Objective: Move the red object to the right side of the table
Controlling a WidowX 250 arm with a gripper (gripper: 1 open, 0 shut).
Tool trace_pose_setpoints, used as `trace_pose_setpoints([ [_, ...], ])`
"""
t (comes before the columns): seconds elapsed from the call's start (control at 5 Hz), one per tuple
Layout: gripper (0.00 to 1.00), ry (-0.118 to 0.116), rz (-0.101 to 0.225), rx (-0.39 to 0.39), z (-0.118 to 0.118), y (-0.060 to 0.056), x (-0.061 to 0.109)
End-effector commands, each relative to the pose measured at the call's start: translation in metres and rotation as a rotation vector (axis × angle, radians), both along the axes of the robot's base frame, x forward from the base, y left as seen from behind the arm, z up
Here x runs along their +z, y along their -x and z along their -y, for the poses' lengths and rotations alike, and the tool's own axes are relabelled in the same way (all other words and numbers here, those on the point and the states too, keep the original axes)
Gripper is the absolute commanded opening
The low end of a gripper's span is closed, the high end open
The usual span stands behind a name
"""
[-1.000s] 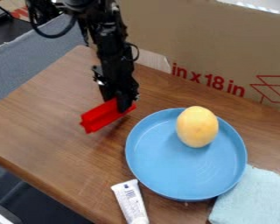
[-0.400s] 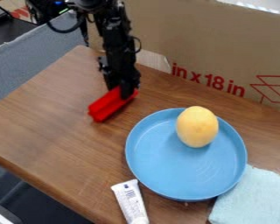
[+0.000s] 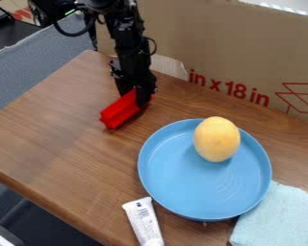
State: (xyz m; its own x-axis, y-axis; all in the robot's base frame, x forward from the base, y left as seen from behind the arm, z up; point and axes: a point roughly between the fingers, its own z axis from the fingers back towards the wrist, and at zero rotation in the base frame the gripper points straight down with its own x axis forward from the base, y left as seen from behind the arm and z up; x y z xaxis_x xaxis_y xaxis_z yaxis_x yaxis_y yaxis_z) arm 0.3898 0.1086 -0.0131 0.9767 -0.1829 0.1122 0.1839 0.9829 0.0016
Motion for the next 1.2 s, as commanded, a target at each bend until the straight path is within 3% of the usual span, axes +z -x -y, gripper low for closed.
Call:
trace_pose_setpoints([
  [0.0,1.00,0.010,0.001,0.008,0.003,0.007,-0.004],
  [0.4,1.00,0.065,-0.009,0.037,0.017,0.016,-0.004],
  [0.6,1.00,0.095,-0.028,0.048,0.015,0.021,-0.009],
  [0.8,1.00,0.126,-0.037,0.054,0.011,0.019,-0.004],
  [1.0,1.00,0.145,-0.051,0.055,0.011,0.026,0.000],
])
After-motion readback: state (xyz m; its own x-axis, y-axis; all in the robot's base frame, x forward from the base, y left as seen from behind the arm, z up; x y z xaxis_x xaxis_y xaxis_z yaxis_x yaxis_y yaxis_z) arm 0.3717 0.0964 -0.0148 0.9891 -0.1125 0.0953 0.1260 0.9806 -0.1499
